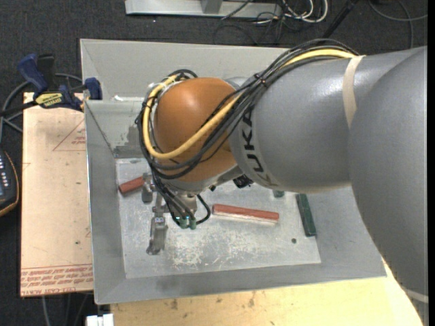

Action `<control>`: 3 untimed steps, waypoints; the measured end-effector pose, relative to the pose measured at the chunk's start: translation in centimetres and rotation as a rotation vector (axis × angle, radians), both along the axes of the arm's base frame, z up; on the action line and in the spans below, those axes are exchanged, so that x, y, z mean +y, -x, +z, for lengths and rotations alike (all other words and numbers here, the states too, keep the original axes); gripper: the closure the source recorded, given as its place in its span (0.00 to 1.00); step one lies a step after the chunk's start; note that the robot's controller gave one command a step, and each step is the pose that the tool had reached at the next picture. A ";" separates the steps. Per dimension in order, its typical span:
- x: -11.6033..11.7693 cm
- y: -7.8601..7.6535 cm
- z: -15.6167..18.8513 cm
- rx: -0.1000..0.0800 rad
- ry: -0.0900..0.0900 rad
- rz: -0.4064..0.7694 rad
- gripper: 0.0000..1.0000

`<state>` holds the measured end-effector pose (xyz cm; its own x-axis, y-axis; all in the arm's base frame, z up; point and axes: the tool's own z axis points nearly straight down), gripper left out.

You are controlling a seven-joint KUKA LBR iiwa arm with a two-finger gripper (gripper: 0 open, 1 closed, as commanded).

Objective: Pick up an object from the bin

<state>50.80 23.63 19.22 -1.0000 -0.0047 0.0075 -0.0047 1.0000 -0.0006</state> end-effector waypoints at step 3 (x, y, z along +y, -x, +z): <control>-3.7 -11.0 -8.2 -0.012 -0.001 0.133 0.00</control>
Offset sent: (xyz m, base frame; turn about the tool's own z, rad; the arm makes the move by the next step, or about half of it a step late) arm 0.0894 -0.0187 -0.1222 -0.1377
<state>61.77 19.94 11.03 -0.9905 -0.1371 -0.0043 -0.1371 0.9906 0.0001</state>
